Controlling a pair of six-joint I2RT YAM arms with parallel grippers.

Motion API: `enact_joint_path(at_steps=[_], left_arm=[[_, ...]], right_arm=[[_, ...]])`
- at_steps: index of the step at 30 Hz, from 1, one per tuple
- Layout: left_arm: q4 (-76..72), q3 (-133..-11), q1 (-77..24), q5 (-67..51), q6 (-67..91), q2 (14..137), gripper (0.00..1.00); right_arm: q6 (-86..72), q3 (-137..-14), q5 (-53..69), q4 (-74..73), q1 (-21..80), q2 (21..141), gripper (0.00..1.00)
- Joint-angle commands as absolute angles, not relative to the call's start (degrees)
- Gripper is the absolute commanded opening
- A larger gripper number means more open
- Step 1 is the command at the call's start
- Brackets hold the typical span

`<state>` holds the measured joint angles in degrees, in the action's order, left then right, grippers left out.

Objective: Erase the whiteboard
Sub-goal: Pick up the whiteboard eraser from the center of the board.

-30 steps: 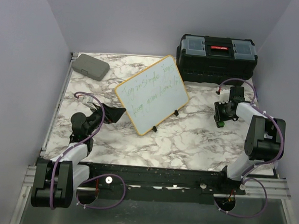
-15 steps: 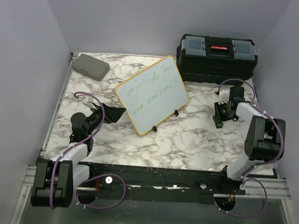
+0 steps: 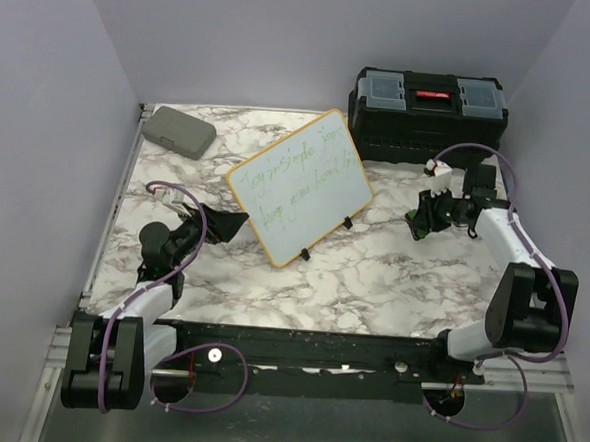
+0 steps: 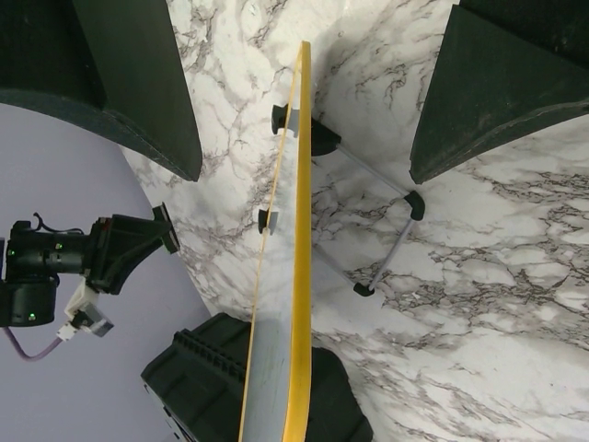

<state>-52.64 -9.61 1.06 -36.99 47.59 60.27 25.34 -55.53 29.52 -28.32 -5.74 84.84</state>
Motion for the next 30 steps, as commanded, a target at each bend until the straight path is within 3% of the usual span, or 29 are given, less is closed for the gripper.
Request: enact_joint_path(at_steps=[1,13,21,30], left_arm=[[-53.6,-10.3,1.4,-37.6,47.3,59.1,0.94],[-51.5,-10.6,1.4,-36.3,47.5,57.0,0.94],[-49.7,-11.1,1.4,-36.6,47.1,56.2,0.94],[-49.7,-10.7,1.4,-37.1,47.2,54.9,0.94]], right_arm=[[28.2,-59.2,44.0,-30.8,-5.1,82.4,0.01],[22.1,-60.1,73.0,-14.5,2.6,80.2,0.01],[19.8,-59.7,73.8,-10.3,10.2,78.8,0.01],[15.5,-60.5,75.9,-7.9,12.1,80.3,0.04]])
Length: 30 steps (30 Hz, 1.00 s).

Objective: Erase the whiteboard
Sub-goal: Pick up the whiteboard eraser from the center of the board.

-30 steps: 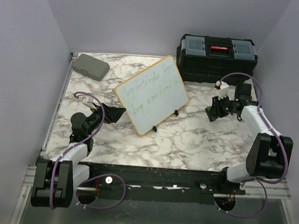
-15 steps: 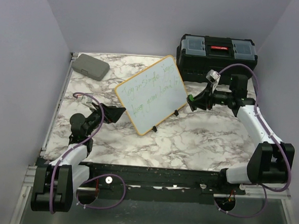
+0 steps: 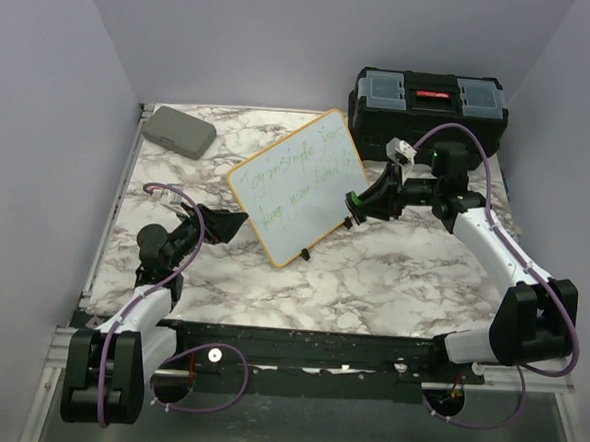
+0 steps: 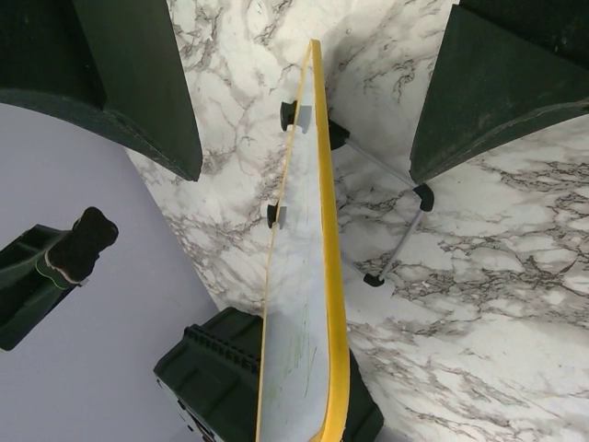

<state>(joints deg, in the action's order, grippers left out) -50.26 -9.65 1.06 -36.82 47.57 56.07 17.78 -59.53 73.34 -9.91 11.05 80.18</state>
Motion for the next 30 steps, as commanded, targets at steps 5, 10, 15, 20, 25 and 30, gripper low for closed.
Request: enact_joint_path(at_steps=[5,10,15,20,25,30], left_arm=[[-48.0,-10.4,1.4,-36.6,46.5,53.3,0.94],[-44.7,-10.2,1.4,-35.4,44.1,51.2,0.94],[-45.2,-9.7,1.4,-35.6,44.1,51.3,0.94],[-44.8,-9.8,1.4,-35.7,44.0,50.8,0.94],[-44.3,-9.8,1.4,-35.6,43.4,50.7,0.94],[-44.8,-9.8,1.4,-35.7,43.7,51.2,0.94]], right_arm=[[26.6,-65.0,50.8,-27.1,12.5,82.5,0.04],[28.8,-56.0,19.7,-29.6,12.3,82.6,0.04],[26.3,-48.5,9.8,-24.5,12.4,82.5,0.06],[24.7,-47.6,8.3,-23.6,12.4,86.1,0.08],[24.5,-47.5,7.2,-23.4,12.4,89.3,0.15],[24.1,-47.6,7.5,-23.6,12.3,91.2,0.32]])
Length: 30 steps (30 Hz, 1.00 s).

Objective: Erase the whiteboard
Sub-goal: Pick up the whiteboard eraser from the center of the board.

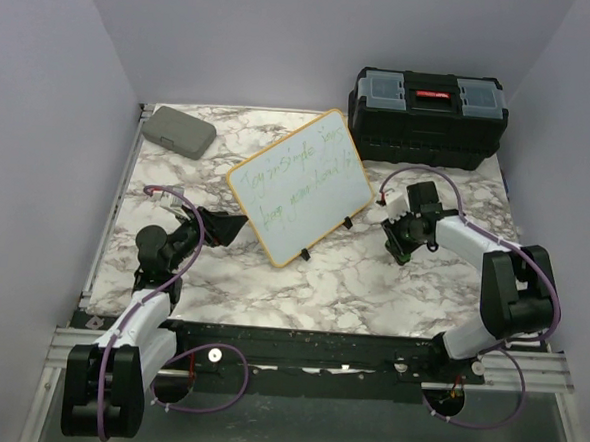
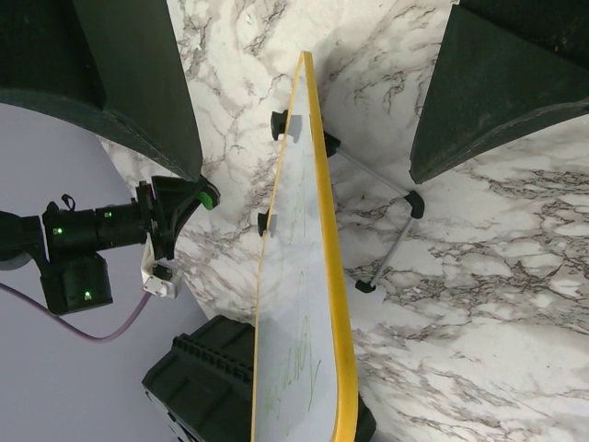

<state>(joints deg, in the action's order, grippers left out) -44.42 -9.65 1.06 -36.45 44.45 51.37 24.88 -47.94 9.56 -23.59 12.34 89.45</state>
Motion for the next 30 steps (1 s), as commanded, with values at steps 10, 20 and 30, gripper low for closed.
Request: enact_joint_path(at_steps=[10,20,30], left_arm=[[-44.8,-9.8,1.4,-35.8,43.7,51.2,0.94],[-44.8,-10.0,1.4,-36.2,43.8,51.4,0.94],[-45.8,-10.1,1.4,-36.9,44.2,52.7,0.94]], right_arm=[[22.8,-47.4,9.4,-24.7,10.5,89.0,0.51],[23.8,-48.2,12.5,-26.6,9.0,89.2,0.42],[23.7,-48.4,15.4,-27.4,8.6,87.0,0.55]])
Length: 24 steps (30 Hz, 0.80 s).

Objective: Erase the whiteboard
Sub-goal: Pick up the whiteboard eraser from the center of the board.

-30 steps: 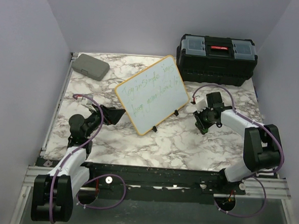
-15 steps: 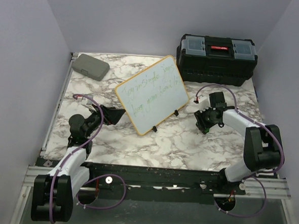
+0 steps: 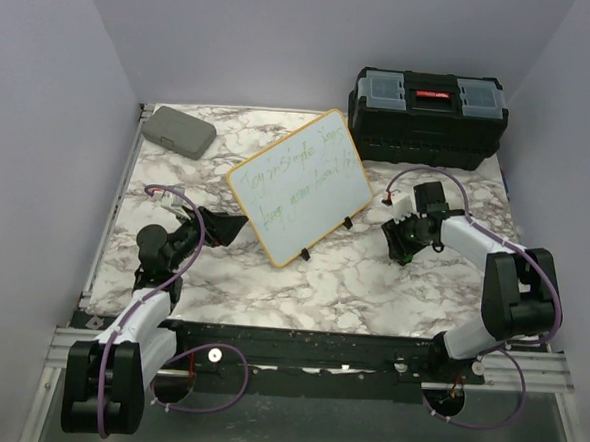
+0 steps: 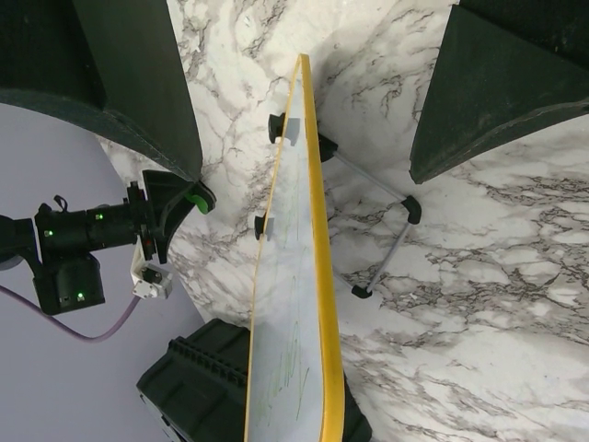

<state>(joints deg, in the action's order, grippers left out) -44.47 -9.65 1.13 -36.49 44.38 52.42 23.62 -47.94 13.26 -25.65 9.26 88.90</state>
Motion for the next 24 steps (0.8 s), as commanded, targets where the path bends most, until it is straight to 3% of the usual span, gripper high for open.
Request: enact_joint_path(at_steps=[1,16,24], left_arm=[[-45.8,-10.0,1.4,-36.9,44.2,52.6,0.94],[-45.9,-9.8,1.5,-37.0,44.1,52.7,0.94],[-45.9,-9.8,1.4,-36.9,44.1,52.8,0.94]], right_arm=[[23.7,-48.5,15.3,-27.4,8.6,86.9,0.55],[23.1,-49.1,13.8,-26.6,7.8,89.3,0.42],[23.4,-49.2,13.1,-26.2,7.9,90.8,0.42]])
